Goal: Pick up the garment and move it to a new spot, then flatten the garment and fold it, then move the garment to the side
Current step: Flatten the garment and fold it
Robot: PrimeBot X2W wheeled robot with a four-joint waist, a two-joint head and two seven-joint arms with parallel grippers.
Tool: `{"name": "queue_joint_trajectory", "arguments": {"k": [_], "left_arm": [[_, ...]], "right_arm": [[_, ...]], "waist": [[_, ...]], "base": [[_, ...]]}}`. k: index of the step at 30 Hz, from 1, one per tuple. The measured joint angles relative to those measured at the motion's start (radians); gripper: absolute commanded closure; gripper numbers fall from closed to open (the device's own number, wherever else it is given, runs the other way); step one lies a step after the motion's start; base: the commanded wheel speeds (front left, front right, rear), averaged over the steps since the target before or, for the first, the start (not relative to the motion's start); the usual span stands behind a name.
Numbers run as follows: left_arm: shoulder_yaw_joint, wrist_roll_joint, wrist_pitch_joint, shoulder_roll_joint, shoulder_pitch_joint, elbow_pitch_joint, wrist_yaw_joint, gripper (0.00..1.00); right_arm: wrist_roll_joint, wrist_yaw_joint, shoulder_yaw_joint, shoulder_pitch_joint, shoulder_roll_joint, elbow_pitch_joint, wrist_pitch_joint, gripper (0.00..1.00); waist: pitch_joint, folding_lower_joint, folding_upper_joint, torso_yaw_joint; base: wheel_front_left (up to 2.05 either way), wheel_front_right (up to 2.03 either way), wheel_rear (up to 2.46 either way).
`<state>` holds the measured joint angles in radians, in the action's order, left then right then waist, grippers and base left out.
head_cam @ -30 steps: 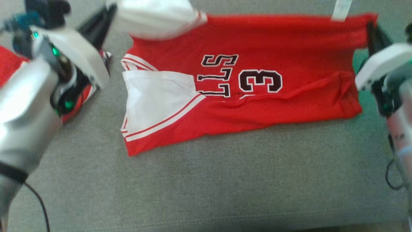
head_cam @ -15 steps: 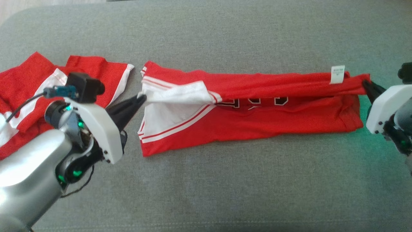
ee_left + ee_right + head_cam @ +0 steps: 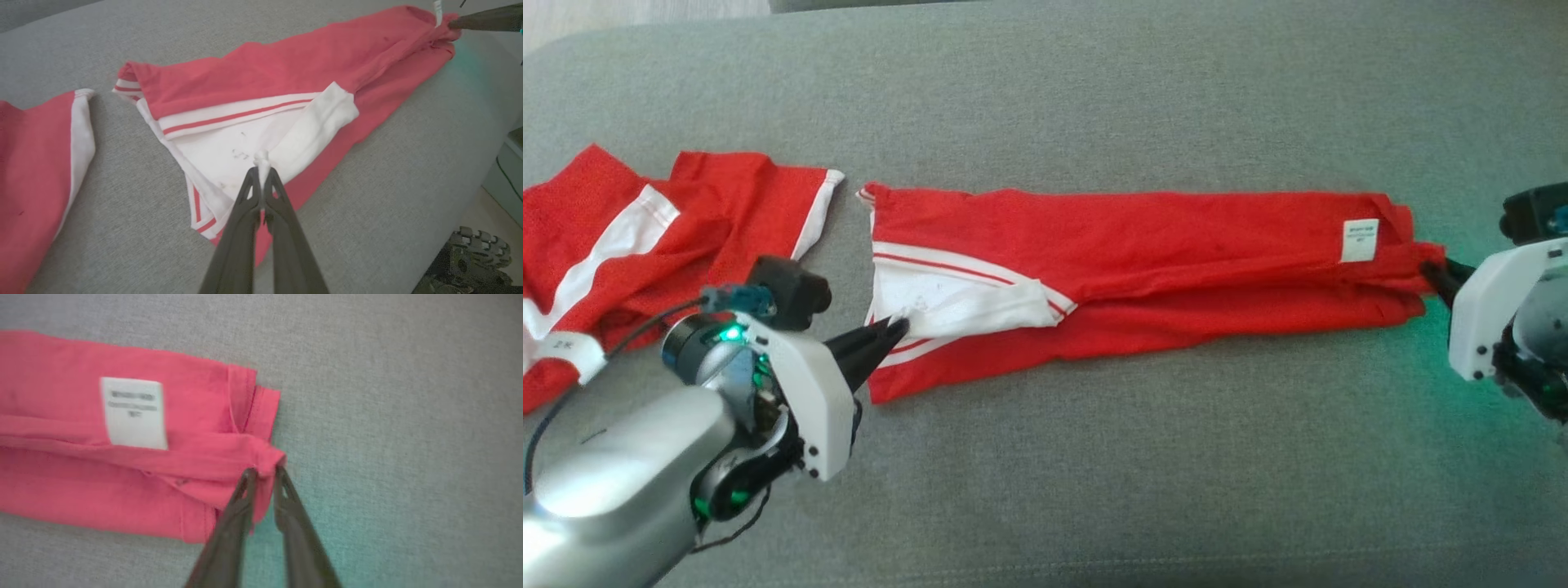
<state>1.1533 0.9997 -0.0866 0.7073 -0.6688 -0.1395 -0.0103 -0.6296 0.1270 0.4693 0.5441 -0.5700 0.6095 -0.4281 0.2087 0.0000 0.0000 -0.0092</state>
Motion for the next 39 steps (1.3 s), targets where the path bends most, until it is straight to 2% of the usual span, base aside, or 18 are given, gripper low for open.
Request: {"name": "queue_joint_trajectory", "arguments": {"k": [1, 2, 5, 9, 13, 16, 19, 23, 27, 32, 39], "left_arm": [[0.003, -0.012, 0.000, -0.001, 0.001, -0.010, -0.003, 0.27], [0.006, -0.023, 0.002, -0.002, 0.002, -0.021, -0.008, 0.00], [0.004, -0.029, 0.023, -0.009, 0.010, -0.053, -0.026, 0.00], [-0.036, -0.010, 0.099, -0.035, 0.032, -0.079, -0.067, 0.00], [-0.125, 0.032, 0.230, -0.074, 0.046, -0.102, -0.115, 0.00], [-0.216, 0.069, 0.318, -0.118, 0.062, -0.110, -0.141, 0.00], [-0.333, 0.084, 0.336, -0.168, 0.102, -0.099, -0.148, 0.00], [-0.590, -0.009, 0.336, -0.270, 0.212, -0.040, -0.145, 0.00], [-0.738, -0.164, 0.336, -0.364, 0.354, 0.002, -0.098, 0.00], [-0.855, -0.295, 0.336, -0.488, 0.503, -0.001, -0.024, 0.00], [-0.966, -0.428, 0.336, -0.587, 0.566, -0.052, 0.070, 0.00]], "right_arm": [[0.008, 0.000, 0.000, -0.003, -0.002, -0.001, -0.011, 0.00], [0.017, 0.000, -0.001, -0.006, -0.004, -0.001, -0.023, 0.00], [0.050, 0.000, -0.025, -0.011, -0.008, -0.003, -0.030, 0.00], [0.069, 0.000, -0.118, -0.023, 0.001, -0.008, 0.000, 0.00], [0.086, 0.000, -0.239, -0.026, 0.060, -0.032, 0.084, 0.00], [0.088, 0.000, -0.318, -0.044, 0.133, -0.073, 0.161, 0.00], [0.118, 0.000, -0.379, -0.089, 0.193, -0.130, 0.245, 0.00], [0.141, 0.000, -0.452, -0.153, 0.274, -0.198, 0.356, 0.00], [0.181, 0.000, -0.467, -0.216, 0.342, -0.254, 0.453, 0.00], [0.246, 0.000, -0.470, -0.299, 0.396, -0.262, 0.523, 0.00], [0.286, 0.000, -0.476, -0.333, 0.430, -0.248, 0.534, 0.00]], "waist": [[-0.002, 0.0000, 0.0000, -0.002], [-0.004, 0.0000, 0.0000, -0.003], [-0.015, 0.0000, 0.0000, -0.007], [-0.036, 0.0000, 0.0000, -0.011], [-0.059, 0.0000, 0.0000, -0.012], [-0.077, 0.0000, 0.0000, -0.011], [-0.091, 0.0000, 0.0000, -0.007], [-0.105, 0.0000, 0.0000, 0.000], [-0.111, 0.0000, 0.0000, 0.004], [-0.120, 0.0000, 0.0000, 0.008], [-0.112, 0.0000, 0.0000, 0.013]], "base": [[0.00, 0.00, 0.00], [0.00, 0.00, 0.00], [0.00, 0.00, 0.00], [0.00, 0.00, 0.00], [0.00, 0.00, 0.00], [0.00, 0.00, 0.00], [0.00, 0.00, 0.00], [0.00, 0.00, 0.00], [0.00, 0.00, 0.00], [0.00, 0.00, 0.00], [0.00, 0.00, 0.00]]}}
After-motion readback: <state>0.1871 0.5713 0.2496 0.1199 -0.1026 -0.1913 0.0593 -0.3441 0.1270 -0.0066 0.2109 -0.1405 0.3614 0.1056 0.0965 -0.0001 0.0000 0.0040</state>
